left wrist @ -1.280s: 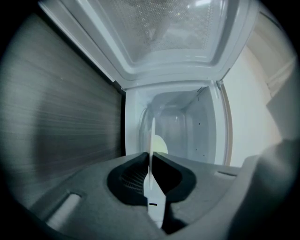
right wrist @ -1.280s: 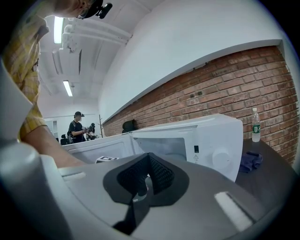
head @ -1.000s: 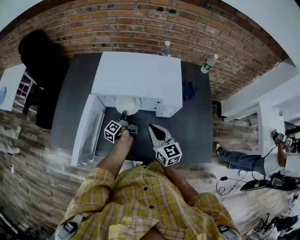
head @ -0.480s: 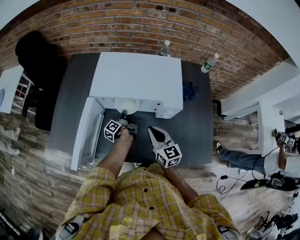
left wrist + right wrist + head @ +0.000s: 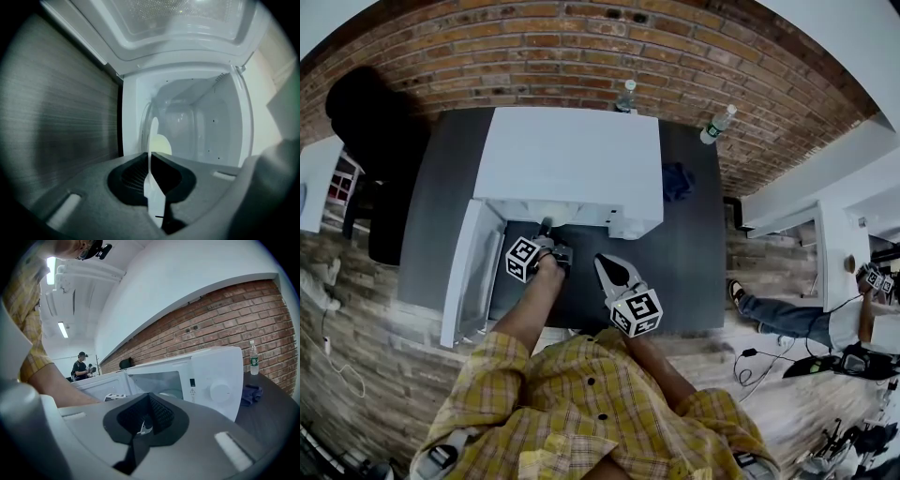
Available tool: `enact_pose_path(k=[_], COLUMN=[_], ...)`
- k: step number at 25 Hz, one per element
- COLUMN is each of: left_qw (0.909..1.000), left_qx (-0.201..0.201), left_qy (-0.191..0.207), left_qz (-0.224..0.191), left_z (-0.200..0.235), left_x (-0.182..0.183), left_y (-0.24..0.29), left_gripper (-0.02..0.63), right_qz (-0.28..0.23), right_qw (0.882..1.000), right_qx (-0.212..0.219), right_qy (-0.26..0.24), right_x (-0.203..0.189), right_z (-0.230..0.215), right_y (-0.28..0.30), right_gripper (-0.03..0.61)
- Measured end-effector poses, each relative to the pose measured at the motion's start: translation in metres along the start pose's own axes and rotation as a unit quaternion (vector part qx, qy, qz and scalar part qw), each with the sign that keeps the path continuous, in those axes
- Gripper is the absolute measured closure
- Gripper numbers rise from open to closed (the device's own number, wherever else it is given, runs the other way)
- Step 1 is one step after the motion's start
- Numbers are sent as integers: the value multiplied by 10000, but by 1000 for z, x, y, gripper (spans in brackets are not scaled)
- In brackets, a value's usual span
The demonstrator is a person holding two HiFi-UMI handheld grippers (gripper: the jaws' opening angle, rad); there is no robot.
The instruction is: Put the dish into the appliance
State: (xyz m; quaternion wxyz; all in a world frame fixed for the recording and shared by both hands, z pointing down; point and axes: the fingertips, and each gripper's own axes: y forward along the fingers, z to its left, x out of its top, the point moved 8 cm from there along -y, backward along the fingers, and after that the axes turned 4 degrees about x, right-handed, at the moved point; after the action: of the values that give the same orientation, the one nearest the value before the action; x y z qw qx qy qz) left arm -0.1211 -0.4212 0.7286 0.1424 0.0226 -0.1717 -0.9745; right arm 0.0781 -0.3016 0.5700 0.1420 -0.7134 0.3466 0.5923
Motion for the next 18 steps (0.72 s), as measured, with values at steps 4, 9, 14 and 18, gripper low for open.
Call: enact_pose_path(k=[4,9,14,18], left_qw=[9999,9988,9975,9970], left_qx=[97,400,696,763], left_qy=[55,261,122,48], left_qz=[-67,-50,78,88], left_z=[-4,-5,3,5], left_x=[-2,0,-1,0], left_y=[1,-1,1,3], left_gripper=[597,581,469,454], right_qz=[20,9,9,2], right_qw=[10000,10000,9999,9999], right_qx=[-42,-33,-31,-40], right_qy=[32,69,107,94], right_x=[-1,-2,-3,-3], right_z=[-3,-2,-1,0], right_y=[-1,1,2,1], right_gripper=[575,575,575,575])
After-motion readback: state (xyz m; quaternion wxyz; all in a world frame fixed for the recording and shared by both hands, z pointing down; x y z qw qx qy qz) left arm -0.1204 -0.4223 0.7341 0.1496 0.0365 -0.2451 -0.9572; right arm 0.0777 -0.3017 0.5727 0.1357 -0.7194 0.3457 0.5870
